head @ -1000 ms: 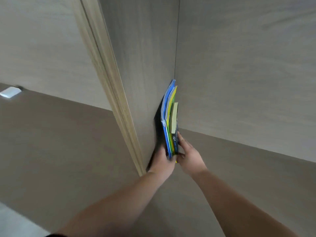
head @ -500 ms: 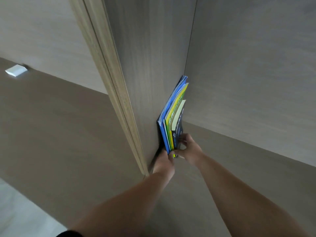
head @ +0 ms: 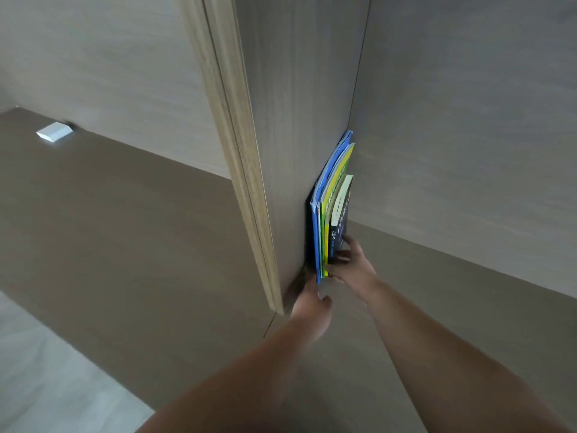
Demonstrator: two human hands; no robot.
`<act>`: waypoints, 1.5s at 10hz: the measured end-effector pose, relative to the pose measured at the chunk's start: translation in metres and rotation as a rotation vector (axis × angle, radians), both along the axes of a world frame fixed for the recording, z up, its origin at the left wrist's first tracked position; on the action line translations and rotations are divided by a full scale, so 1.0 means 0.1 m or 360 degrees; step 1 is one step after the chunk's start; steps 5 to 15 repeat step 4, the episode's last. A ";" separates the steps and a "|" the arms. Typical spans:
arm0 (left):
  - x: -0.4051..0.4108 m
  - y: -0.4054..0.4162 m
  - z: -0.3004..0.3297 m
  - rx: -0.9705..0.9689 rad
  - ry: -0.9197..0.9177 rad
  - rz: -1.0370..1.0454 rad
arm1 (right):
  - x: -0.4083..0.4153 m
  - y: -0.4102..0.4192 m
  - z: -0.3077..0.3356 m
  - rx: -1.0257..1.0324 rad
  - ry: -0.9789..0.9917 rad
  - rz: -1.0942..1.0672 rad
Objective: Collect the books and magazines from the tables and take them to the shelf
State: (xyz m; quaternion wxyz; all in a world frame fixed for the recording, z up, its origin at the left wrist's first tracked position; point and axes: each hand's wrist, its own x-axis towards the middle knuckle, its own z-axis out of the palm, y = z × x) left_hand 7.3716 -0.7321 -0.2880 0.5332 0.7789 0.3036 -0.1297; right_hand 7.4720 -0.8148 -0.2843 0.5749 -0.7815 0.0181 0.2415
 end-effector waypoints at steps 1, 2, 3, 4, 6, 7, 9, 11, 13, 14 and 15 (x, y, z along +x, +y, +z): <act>-0.14 0.08 -0.03 -0.0052 0.0021 -0.0070 | -0.08 0.02 0.02 -0.0063 -0.0086 0.0002; -0.26 0.20 -0.03 -0.0098 0.0091 -0.0133 | -0.14 0.02 0.01 -0.0197 -0.0147 0.0003; -0.41 0.27 0.04 -0.0087 0.0061 -0.0105 | -0.25 0.02 0.08 -0.0263 -0.0194 0.0009; -0.60 0.26 0.09 -0.0069 0.0043 -0.0107 | -0.36 0.00 0.10 -0.0304 -0.0250 -0.0042; -0.60 0.26 0.09 -0.0069 0.0043 -0.0107 | -0.36 0.00 0.10 -0.0304 -0.0250 -0.0042; -0.60 0.26 0.09 -0.0069 0.0043 -0.0107 | -0.36 0.00 0.10 -0.0304 -0.0250 -0.0042; -0.60 0.26 0.09 -0.0069 0.0043 -0.0107 | -0.36 0.00 0.10 -0.0304 -0.0250 -0.0042; -0.60 0.26 0.09 -0.0069 0.0043 -0.0107 | -0.36 0.00 0.10 -0.0304 -0.0250 -0.0042; -0.60 0.26 0.09 -0.0069 0.0043 -0.0107 | -0.36 0.00 0.10 -0.0304 -0.0250 -0.0042; -0.60 0.26 0.09 -0.0069 0.0043 -0.0107 | -0.36 0.00 0.10 -0.0304 -0.0250 -0.0042; -0.60 0.26 0.09 -0.0069 0.0043 -0.0107 | -0.36 0.00 0.10 -0.0304 -0.0250 -0.0042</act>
